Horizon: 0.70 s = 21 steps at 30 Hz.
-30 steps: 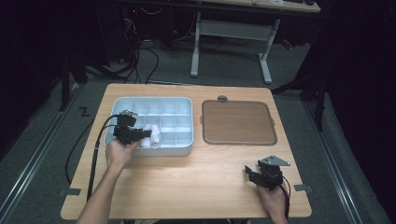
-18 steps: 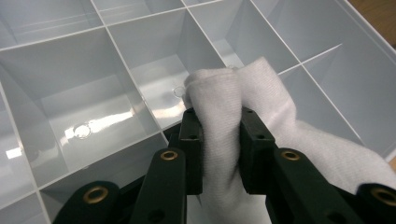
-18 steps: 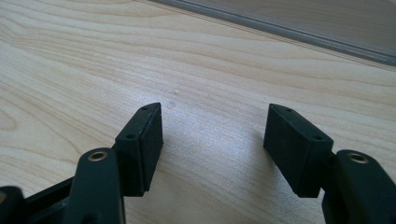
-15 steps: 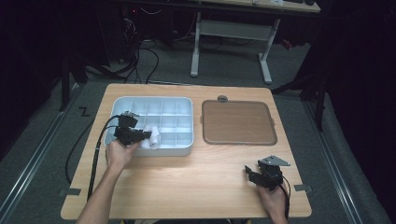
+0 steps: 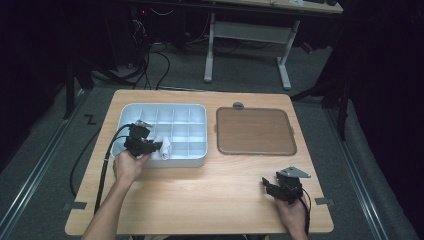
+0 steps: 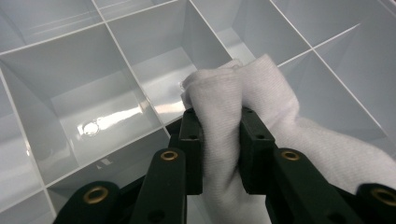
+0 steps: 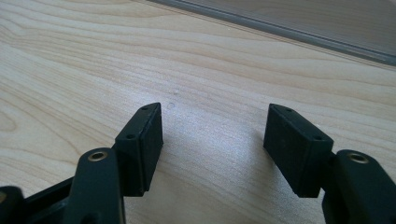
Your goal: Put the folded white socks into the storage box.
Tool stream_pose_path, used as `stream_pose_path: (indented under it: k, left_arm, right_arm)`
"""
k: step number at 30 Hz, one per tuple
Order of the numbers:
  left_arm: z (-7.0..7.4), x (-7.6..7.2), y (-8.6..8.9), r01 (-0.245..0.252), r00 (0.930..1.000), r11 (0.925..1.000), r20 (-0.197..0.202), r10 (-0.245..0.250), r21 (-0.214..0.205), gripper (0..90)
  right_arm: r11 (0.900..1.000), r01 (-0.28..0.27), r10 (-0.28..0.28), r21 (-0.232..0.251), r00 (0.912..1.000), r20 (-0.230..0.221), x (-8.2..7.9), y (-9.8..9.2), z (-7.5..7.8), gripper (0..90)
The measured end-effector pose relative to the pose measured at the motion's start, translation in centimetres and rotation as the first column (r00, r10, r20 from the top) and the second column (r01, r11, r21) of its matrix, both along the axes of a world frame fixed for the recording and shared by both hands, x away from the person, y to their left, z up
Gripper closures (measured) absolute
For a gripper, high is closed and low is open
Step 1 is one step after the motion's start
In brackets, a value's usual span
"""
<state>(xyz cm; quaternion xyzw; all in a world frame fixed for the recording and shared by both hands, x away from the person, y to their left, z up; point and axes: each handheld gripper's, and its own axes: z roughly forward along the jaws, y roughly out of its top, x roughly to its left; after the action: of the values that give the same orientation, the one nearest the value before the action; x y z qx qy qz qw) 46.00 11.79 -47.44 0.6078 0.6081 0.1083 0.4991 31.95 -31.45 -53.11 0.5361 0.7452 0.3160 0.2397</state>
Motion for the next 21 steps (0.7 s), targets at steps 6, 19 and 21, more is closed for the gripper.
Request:
stream_pose_path:
  k: [6,19,21]
  left_arm:
    - [-0.15,-0.06,-0.18,0.0,1.0,0.9998,0.002,0.0,0.018,74.7]
    - [-0.29,-0.1,-0.47,0.003,1.0,0.9986,-0.007,-0.003,0.052,75.4]
    - [-0.39,-0.12,-0.55,0.003,1.0,0.9982,-0.01,-0.003,0.06,75.4]
  right_arm:
    - [1.0,0.0,0.0,0.0,1.0,0.001,0.0,0.0,0.0,38.0]
    - [1.0,-0.001,0.001,-0.001,1.0,0.001,0.0,-0.01,0.0,38.0]
    - [1.0,0.0,0.0,0.0,1.0,0.001,0.0,0.0,0.0,38.0]
